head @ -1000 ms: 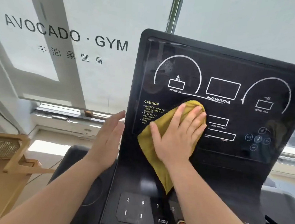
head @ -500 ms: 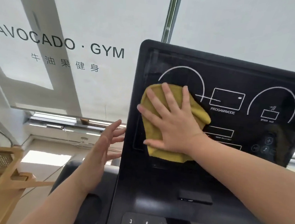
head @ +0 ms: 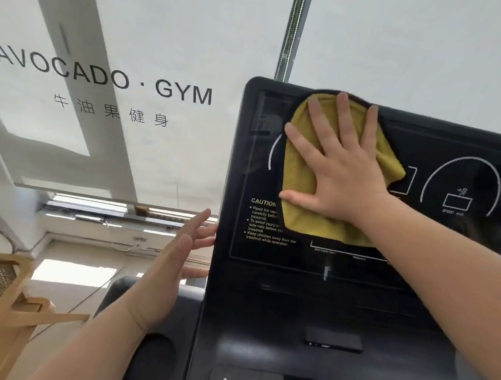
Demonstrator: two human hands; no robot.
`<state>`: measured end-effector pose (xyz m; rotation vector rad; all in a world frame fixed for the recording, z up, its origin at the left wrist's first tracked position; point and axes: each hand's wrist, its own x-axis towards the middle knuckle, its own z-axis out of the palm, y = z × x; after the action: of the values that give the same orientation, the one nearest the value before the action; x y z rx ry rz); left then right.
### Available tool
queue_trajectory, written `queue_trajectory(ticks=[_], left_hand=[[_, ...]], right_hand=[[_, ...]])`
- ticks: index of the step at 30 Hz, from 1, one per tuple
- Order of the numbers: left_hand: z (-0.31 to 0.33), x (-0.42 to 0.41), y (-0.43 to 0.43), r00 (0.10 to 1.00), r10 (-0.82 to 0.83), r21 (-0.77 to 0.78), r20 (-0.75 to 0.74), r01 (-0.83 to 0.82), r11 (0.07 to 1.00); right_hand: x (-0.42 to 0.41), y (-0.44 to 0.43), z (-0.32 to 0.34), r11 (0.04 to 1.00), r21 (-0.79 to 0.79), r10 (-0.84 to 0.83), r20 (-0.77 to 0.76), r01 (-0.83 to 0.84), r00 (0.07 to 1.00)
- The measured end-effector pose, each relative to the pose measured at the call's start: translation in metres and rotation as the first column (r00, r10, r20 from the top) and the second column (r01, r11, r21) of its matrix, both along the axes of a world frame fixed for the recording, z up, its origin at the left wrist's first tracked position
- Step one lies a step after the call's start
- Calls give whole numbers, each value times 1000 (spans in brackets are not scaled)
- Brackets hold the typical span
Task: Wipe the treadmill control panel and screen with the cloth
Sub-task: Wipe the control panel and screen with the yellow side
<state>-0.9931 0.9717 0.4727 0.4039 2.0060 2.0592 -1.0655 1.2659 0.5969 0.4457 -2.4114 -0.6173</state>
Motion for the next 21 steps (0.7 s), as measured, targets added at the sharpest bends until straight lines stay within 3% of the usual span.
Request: queue_trajectory(ticks=[6, 8, 11, 13, 15, 17, 21], left_hand=[[4, 0, 8, 999, 45, 21, 28, -46, 999], [2, 2, 7, 997, 73, 51, 34, -75, 996], [0, 1, 6, 995, 83, 77, 49, -87, 993], [1, 2, 6, 996, 80, 79, 46, -84, 993], [2, 2, 7, 996, 75, 87, 42, -78, 993], [4, 3, 8, 996, 71, 103, 61, -77, 992], [7, 5, 11, 995, 72, 93, 75, -79, 993]], right_hand=[[-8, -75, -20, 965, -248, -98, -42, 85, 994], [9, -86, -56, 979, -205, 15, 0, -14, 1000], [41, -70, -111, 976, 12, 216, 125, -219, 968], [54, -37, -128, 956, 96, 261, 147, -276, 954], [62, -1, -126, 977, 45, 202, 82, -207, 976], [66, 26, -114, 993, -102, 58, 3, -58, 998], [41, 15, -65, 939, -311, -164, -28, 147, 986]])
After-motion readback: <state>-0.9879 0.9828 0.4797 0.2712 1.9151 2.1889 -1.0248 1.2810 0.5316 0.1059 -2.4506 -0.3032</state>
